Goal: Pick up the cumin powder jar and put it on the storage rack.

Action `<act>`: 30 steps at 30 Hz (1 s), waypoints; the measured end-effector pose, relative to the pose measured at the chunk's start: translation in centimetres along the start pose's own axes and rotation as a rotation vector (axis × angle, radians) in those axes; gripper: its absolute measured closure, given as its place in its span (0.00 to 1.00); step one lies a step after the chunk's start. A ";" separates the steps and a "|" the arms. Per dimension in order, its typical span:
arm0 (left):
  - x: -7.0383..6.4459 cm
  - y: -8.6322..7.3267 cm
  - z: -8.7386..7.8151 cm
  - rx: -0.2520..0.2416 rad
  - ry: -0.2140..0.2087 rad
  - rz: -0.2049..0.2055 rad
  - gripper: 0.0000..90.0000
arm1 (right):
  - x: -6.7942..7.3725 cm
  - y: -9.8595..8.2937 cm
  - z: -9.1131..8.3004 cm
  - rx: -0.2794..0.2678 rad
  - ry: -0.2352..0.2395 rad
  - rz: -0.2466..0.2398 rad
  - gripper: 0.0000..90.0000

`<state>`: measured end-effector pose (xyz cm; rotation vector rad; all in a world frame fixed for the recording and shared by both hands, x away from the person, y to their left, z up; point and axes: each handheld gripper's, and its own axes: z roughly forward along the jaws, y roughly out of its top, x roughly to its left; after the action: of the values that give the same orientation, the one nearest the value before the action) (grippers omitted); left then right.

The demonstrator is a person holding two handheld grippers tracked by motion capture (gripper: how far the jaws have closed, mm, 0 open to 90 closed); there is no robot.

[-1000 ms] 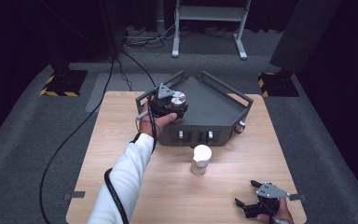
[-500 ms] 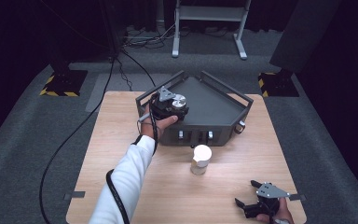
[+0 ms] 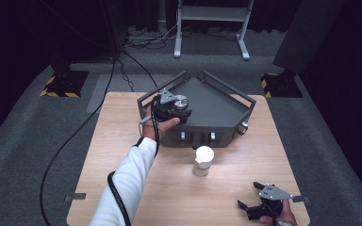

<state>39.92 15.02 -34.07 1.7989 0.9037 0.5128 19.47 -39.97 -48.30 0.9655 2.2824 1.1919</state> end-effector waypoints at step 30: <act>-1.0 0.1 -7.6 -0.016 -0.050 0.077 0.00 | 0.0 0.0 0.0 0.001 0.003 0.000 0.00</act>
<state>34.05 18.77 -30.97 1.8292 0.7966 0.5199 19.50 -40.00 -48.29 0.9641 2.2857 1.1930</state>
